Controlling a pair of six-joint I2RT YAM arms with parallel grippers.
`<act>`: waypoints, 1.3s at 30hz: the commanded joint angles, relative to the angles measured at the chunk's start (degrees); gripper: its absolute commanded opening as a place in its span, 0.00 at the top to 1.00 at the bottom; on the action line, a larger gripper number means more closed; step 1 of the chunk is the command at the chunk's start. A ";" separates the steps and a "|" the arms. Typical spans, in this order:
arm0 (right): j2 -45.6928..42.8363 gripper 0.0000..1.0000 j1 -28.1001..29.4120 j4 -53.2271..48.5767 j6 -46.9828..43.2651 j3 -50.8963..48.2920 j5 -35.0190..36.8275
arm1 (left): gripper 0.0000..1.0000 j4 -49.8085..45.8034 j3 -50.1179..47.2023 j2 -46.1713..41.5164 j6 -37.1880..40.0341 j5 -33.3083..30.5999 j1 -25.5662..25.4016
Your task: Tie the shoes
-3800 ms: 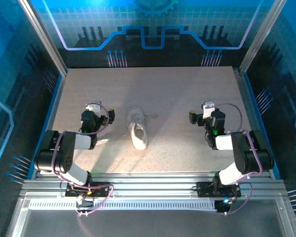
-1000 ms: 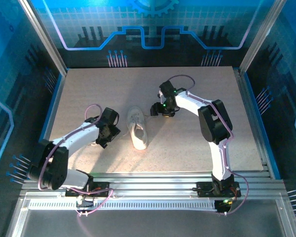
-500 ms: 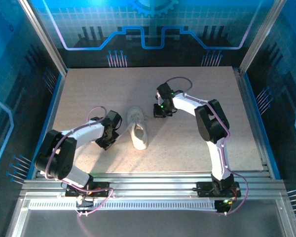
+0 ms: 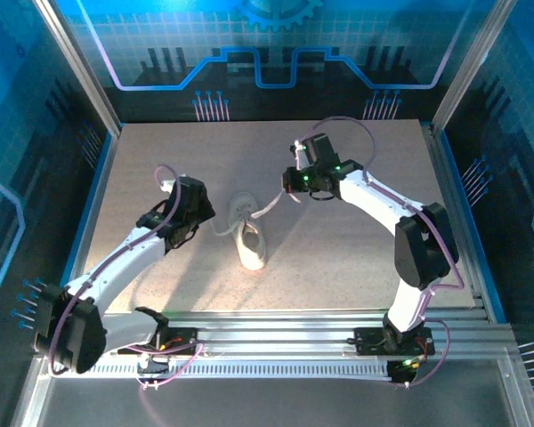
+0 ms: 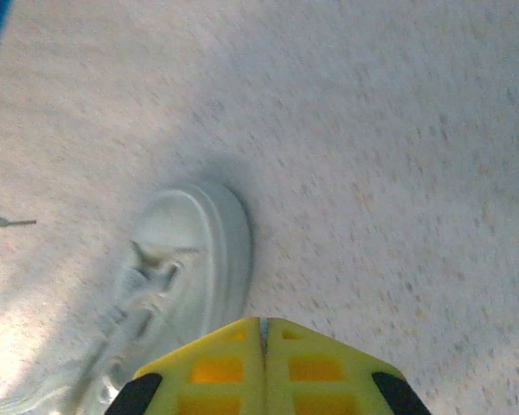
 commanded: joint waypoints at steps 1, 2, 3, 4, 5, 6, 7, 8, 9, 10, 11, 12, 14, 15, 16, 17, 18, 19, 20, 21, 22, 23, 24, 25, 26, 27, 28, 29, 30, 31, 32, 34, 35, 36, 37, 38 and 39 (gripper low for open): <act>0.93 1.00 1.23 3.29 -4.89 3.72 -4.72 | 1.00 12.48 1.07 -1.87 21.38 6.51 -0.25; 1.76 1.00 1.36 3.40 -5.36 5.16 -6.76 | 1.00 15.77 0.65 -2.14 26.18 11.03 -0.16; 2.72 1.00 1.22 3.22 -5.64 6.96 -8.71 | 1.00 18.80 0.22 -2.32 31.04 16.31 -0.16; 3.55 1.00 1.19 2.83 -5.95 8.40 -10.27 | 1.00 21.10 0.04 -2.26 35.19 21.45 -0.01; 4.45 1.00 1.18 2.18 -6.48 10.24 -11.68 | 1.00 23.03 0.14 -1.97 39.29 27.17 0.19; 5.29 1.00 1.18 1.69 -7.07 11.83 -12.97 | 1.00 23.61 1.03 -1.08 42.83 31.74 0.51; 5.94 1.00 1.17 1.21 -7.45 13.16 -13.84 | 1.00 22.84 2.49 -0.02 45.42 36.13 0.77; 6.61 1.00 1.08 0.58 -7.61 14.61 -14.52 | 1.00 20.41 4.83 1.51 48.76 41.91 1.20; 7.21 1.00 0.97 0.11 -7.59 15.87 -15.05 | 1.00 16.95 7.53 3.22 51.89 46.87 1.42; 7.64 1.00 0.77 -0.27 -7.60 16.78 -15.55 | 1.00 13.85 9.96 4.80 53.44 49.47 1.61; 8.11 1.00 0.67 -0.62 -7.50 17.57 -15.78 | 1.00 9.93 12.81 6.65 54.98 52.82 1.81; 8.42 1.00 0.33 -0.71 -7.33 17.98 -16.04 | 1.00 6.16 15.46 8.44 56.62 55.50 2.03; 8.89 1.00 -0.04 -0.73 -7.25 18.39 -16.55 | 1.00 -0.28 19.81 11.78 59.54 59.01 2.12; 9.02 1.00 -0.20 -0.72 -7.37 18.52 -17.01 | 1.00 -3.56 21.92 13.48 61.03 60.35 2.12; 9.15 1.00 -0.35 -0.79 -7.55 18.64 -17.36 | 1.00 -6.44 23.63 14.92 62.50 61.26 2.14; 9.22 1.00 -0.40 -0.97 -7.91 18.66 -17.46 | 1.00 -9.53 25.49 16.59 63.98 62.21 2.17; 9.24 1.00 -0.48 -1.20 -8.16 18.66 -17.38 | 1.00 -12.31 26.97 18.03 64.93 62.78 2.13; 9.33 1.00 -0.57 -1.35 -8.47 18.71 -17.48 | 1.00 -14.02 27.91 19.15 65.39 63.40 2.12; 9.32 1.00 -0.67 -1.38 -8.76 18.67 -18.06 | 1.00 -15.27 28.57 20.35 65.62 63.47 2.12; 9.32 1.00 -0.66 -1.43 -9.14 18.69 -18.66 | 1.00 -16.22 29.02 21.40 65.90 63.37 2.12; 9.26 1.00 -0.71 -1.43 -9.41 18.64 -19.10 | 1.00 -16.84 29.29 22.30 66.14 63.13 2.12; 9.24 1.00 -0.60 -1.30 -9.76 18.56 -19.66 | 1.00 -17.04 29.52 23.20 66.19 62.33 2.12; 9.10 1.00 -0.50 -1.17 -10.08 18.34 -20.30 | 1.00 -16.86 29.66 24.03 65.98 60.93 2.12; 9.00 1.00 -0.46 -1.08 -10.35 18.13 -20.68 | 1.00 -16.69 29.81 24.73 65.85 59.72 2.12; 8.89 1.00 -0.33 -0.99 -10.56 17.82 -20.96 | 1.00 -16.87 30.22 25.57 65.97 58.47 2.12; 8.65 1.00 -0.26 -0.84 -10.79 17.29 -20.98 | 1.00 -16.71 30.47 26.31 65.65 57.11 2.13; 8.54 1.00 -0.16 -0.73 -10.84 16.86 -20.83 | 1.00 -16.67 30.82 26.97 65.26 55.67 2.12; 8.35 1.00 -0.11 -0.54 -10.92 16.36 -20.91 | 1.00 -16.74 31.24 27.68 65.02 54.21 2.21; 8.05 1.00 -0.09 -0.10 -10.99 15.65 -21.18 | 1.00 -16.85 31.69 28.39 64.78 53.04 2.29; 7.84 1.00 -0.09 0.26 -11.09 15.00 -21.41 | 1.00 -17.19 32.22 29.12 64.74 52.43 2.39; 7.58 1.00 0.04 0.71 -11.11 14.18 -21.63 | 1.00 -17.20 32.74 30.00 64.19 51.71 2.48; 7.06 1.00 0.29 1.74 -11.09 12.78 -21.81 | 1.00 -17.17 33.76 31.17 62.44 50.11 2.89; 6.87 1.00 0.38 2.32 -10.90 11.99 -21.70 | 1.00 -16.79 33.92 31.69 61.42 49.21 3.07; 6.65 1.00 0.52 3.01 -10.61 11.23 -21.68 | 1.00 -16.20 33.87 31.99 60.57 48.29 3.24; 6.52 1.00 0.65 3.74 -10.24 10.58 -21.77 | 1.00 -15.79 33.75 32.31 59.97 47.65 3.34; 6.39 1.00 0.71 4.69 -9.70 9.87 -21.83 | 1.00 -15.15 33.46 32.43 59.38 46.85 3.35; 6.26 1.00 0.86 5.54 -9.24 9.22 -21.94 | 1.00 -14.71 33.14 32.57 59.09 46.52 3.35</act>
